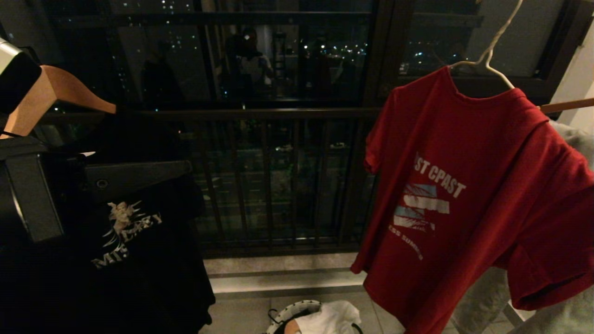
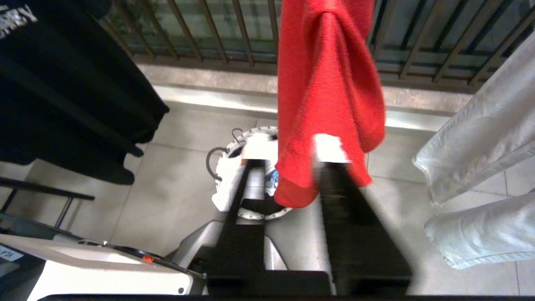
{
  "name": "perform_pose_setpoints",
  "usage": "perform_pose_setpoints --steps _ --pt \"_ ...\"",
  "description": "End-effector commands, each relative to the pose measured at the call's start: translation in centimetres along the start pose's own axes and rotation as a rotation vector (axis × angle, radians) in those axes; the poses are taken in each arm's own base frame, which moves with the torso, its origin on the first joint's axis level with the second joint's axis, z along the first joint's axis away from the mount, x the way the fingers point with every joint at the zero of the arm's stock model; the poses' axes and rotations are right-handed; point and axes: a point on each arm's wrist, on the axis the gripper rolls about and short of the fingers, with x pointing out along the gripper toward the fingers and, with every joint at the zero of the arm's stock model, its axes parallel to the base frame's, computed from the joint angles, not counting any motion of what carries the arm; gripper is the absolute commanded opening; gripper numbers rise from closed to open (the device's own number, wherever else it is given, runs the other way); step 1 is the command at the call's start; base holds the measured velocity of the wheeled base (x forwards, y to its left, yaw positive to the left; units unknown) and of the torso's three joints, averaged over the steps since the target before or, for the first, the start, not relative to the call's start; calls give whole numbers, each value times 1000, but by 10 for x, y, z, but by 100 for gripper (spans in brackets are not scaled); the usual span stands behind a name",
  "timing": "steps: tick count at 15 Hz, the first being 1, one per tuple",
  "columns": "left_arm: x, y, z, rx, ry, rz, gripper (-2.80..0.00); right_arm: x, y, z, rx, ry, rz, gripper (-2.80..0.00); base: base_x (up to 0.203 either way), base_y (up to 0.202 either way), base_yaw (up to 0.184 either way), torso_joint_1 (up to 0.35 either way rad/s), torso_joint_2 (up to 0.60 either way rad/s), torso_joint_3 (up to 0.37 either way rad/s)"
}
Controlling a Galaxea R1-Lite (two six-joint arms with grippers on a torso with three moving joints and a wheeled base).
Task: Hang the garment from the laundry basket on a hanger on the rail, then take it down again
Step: Take the clothes off the clothes rack
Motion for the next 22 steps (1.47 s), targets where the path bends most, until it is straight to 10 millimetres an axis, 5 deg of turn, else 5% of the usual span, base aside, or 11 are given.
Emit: perform_pose_setpoints --steps 1,10,11,16,22 --pt "0 0 0 -3 2 -3 -280 -8 0 -3 -1 -22 4 0 0 0 0 0 0 0" --pt "-1 0 -1 -1 2 -3 -280 26 -3 1 5 57 -47 0 0 0 0 0 0 0" --pt "-1 -1 -1 1 -1 -4 -280 30 -3 2 5 61 -56 -280 0 0 0 0 0 0" --pt "-1 0 -1 0 -1 -2 -280 32 -4 -3 5 77 -72 -280 0 0 0 0 0 0" --pt "0 0 -1 -5 2 -1 -280 7 -4 -12 1 27 -69 -280 0 0 0 0 0 0"
